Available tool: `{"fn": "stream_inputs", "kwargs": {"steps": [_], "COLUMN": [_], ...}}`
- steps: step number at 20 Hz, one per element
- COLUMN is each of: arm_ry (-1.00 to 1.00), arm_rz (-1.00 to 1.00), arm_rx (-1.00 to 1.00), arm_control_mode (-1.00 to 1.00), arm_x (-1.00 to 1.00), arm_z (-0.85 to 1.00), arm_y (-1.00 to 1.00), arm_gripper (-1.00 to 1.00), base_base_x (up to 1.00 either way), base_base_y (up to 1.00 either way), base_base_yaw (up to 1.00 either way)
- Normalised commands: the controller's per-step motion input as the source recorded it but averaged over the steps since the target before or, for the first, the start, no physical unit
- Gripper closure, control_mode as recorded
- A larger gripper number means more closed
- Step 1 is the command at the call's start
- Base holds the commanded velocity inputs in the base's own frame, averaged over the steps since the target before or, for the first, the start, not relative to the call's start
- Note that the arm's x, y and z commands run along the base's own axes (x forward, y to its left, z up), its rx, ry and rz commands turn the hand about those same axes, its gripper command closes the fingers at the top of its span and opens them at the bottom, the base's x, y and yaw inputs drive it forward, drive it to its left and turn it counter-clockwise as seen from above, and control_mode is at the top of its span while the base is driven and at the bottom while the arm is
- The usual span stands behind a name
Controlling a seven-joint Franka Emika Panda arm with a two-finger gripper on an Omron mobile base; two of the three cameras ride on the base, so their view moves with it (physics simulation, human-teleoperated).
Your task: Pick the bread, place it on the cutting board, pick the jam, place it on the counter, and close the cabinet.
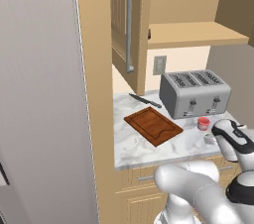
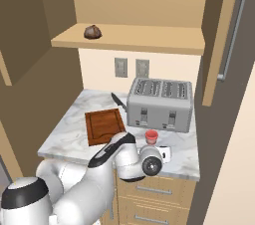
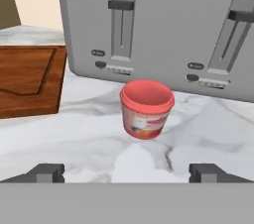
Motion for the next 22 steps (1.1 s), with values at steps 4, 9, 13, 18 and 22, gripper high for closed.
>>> {"fn": "stream_inputs", "kwargs": {"steps": [4, 9, 13, 18, 22], "arm_ry": [0.0, 0.0, 0.0, 0.0, 0.0], "arm_rz": [0.0, 0.0, 0.0, 0.0, 0.0], "arm_rx": [0.0, 0.0, 0.0, 0.0, 0.0], "arm_control_mode": [-1.0, -1.0, -1.0, -1.0, -1.0], "arm_x": [-0.24, -0.21, -0.14, -0.1, -0.13], "arm_z": [0.27, 0.24, 0.25, 0.31, 0.31], "arm_y": [0.0, 0.0, 0.0, 0.0, 0.0], "arm_gripper": [-1.0, -1.0, -1.0, -1.0, -1.0], "base_base_x": [0.0, 0.0, 0.0, 0.0, 0.0], "base_base_y": [0.0, 0.0, 0.0, 0.0, 0.0], "base_base_yaw": [0.0, 0.0, 0.0, 0.0, 0.0]}}
